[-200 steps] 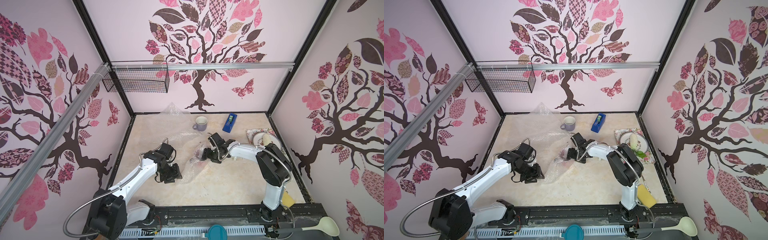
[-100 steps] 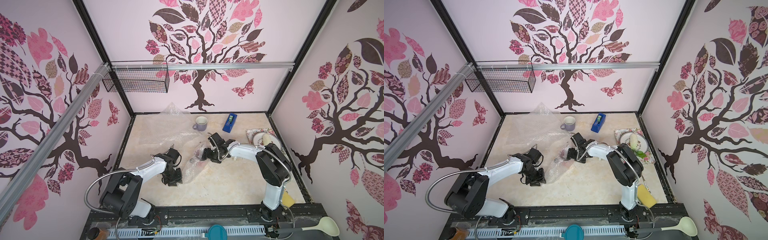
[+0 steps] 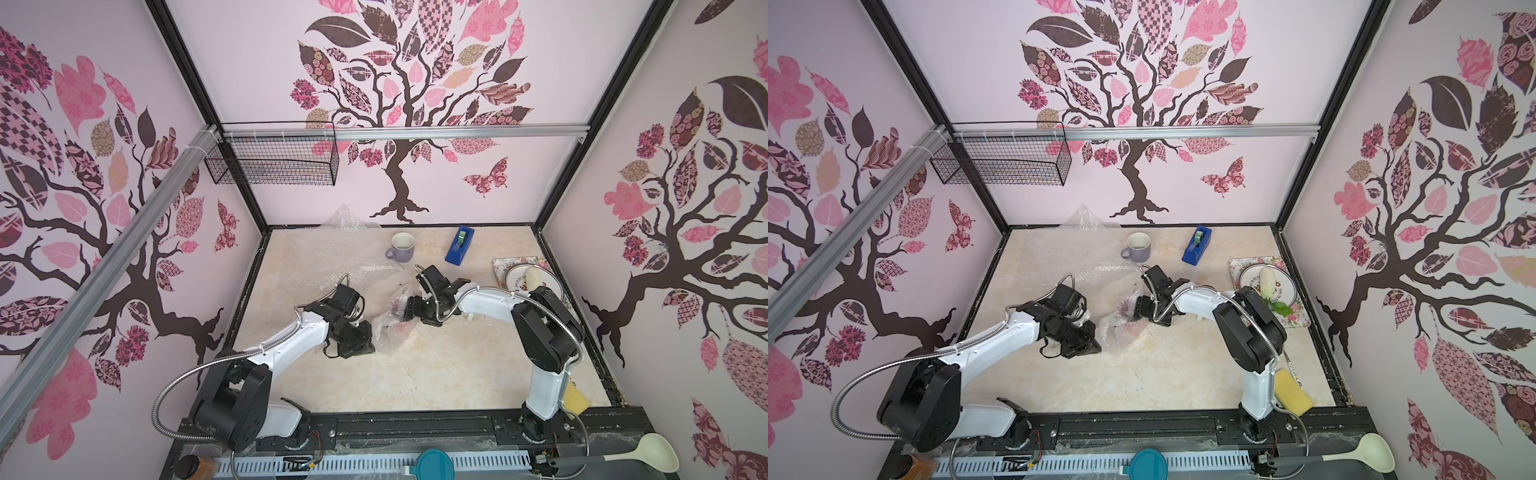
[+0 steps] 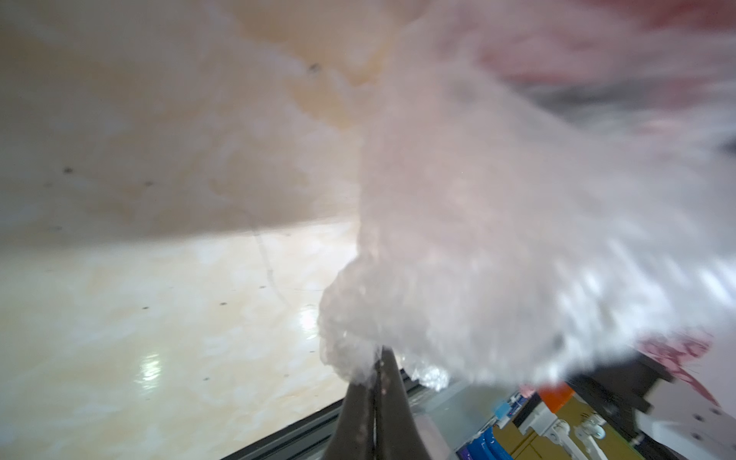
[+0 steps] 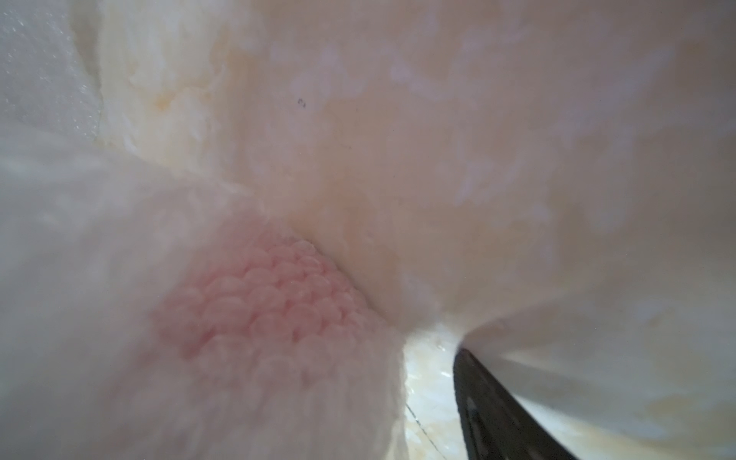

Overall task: Wrap mugs in bubble wrap
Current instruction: Wrap the mug in bubble wrap.

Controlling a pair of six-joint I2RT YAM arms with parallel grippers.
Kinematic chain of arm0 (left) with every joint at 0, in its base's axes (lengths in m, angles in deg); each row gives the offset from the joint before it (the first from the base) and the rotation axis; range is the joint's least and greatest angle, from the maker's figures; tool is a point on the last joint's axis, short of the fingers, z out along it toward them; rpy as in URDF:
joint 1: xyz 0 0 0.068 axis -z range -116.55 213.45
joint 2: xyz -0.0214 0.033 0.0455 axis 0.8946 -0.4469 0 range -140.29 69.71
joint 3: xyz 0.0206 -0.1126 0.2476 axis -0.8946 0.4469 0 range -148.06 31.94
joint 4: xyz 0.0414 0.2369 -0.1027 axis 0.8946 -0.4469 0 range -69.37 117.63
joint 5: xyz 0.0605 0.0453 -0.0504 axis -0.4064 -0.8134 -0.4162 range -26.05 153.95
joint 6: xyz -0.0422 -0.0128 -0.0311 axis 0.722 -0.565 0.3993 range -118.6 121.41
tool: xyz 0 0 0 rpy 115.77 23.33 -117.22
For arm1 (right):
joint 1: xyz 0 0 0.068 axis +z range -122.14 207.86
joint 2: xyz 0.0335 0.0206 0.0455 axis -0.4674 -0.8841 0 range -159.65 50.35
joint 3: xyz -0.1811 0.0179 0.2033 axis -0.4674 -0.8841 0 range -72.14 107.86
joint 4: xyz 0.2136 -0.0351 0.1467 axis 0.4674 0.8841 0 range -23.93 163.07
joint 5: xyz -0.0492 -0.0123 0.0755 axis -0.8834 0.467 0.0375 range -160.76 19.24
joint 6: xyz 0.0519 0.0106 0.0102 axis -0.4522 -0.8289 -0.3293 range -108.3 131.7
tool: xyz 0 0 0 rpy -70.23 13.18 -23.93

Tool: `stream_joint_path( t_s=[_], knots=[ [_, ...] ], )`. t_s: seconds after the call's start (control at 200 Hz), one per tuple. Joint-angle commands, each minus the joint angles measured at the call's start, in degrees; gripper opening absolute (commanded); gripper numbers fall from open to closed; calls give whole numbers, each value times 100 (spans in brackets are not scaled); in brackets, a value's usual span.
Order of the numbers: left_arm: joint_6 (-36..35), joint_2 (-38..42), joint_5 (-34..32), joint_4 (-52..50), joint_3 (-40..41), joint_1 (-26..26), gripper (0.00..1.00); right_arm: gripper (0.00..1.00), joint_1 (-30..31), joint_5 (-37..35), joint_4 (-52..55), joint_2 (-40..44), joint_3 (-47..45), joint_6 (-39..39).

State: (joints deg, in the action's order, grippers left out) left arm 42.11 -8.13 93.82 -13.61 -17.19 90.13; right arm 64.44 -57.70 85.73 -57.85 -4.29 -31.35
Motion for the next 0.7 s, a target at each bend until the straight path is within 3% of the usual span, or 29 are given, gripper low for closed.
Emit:
stream_joint_path(
  t_s=[0.0, 0.135, 0.41, 0.695],
  knots=[
    [300, 131, 555, 556, -830, 22, 0, 76, 5, -207, 394, -289, -138, 20],
    [721, -353, 762, 1321, -1379, 19, 0, 76, 0, -148, 359, -256, -127, 7],
    [688, -1694, 621, 1551, -2588, 24, 0, 76, 6, -57, 277, -34, -183, -28],
    [439, -2363, 315, 1297, -2756, 27, 0, 82, -11, -72, 360, 463, -155, -120]
  ],
)
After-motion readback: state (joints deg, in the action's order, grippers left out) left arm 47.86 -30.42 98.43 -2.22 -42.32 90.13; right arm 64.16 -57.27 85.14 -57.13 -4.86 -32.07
